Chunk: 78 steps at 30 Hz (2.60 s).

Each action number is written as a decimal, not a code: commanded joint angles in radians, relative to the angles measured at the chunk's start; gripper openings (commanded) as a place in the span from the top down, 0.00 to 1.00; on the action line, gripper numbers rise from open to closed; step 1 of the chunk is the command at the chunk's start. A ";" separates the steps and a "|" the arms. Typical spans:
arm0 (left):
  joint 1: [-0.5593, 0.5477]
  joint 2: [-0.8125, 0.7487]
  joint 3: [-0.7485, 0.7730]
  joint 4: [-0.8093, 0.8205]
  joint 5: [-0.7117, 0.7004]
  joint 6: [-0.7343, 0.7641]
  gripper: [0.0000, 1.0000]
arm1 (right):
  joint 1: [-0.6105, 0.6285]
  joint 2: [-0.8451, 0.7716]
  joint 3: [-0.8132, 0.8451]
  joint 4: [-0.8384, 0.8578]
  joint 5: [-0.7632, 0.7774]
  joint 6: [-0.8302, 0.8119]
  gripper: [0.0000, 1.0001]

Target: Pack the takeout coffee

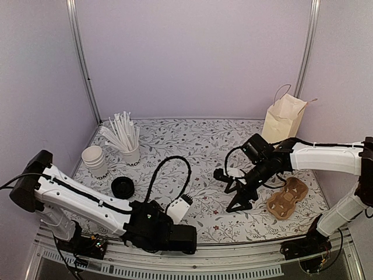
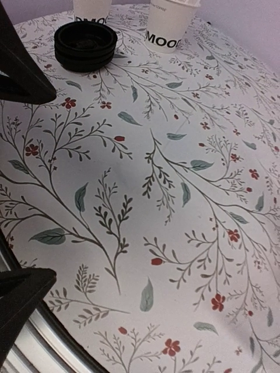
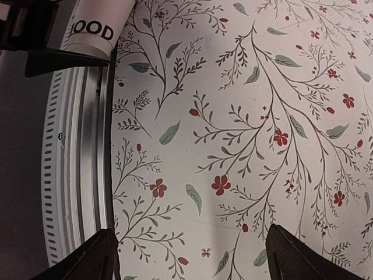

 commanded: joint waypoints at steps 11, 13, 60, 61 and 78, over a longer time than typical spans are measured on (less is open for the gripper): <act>0.085 -0.627 -0.287 -0.133 0.316 -0.823 0.04 | 0.147 0.098 0.190 -0.034 -0.013 0.059 0.11; 0.087 -0.760 -0.412 -0.032 0.338 -0.860 0.04 | 0.197 0.159 0.250 -0.045 -0.003 0.082 0.11; 0.339 -1.064 -0.440 0.403 0.229 0.083 0.00 | 0.240 0.453 0.548 0.076 0.094 0.298 0.30; 0.363 -1.063 -0.432 0.449 0.291 0.156 0.00 | 0.234 0.384 0.504 0.106 0.075 0.271 0.29; 0.439 -0.566 -0.071 0.492 0.825 0.497 0.00 | 0.231 0.081 0.281 0.169 -0.002 0.103 0.28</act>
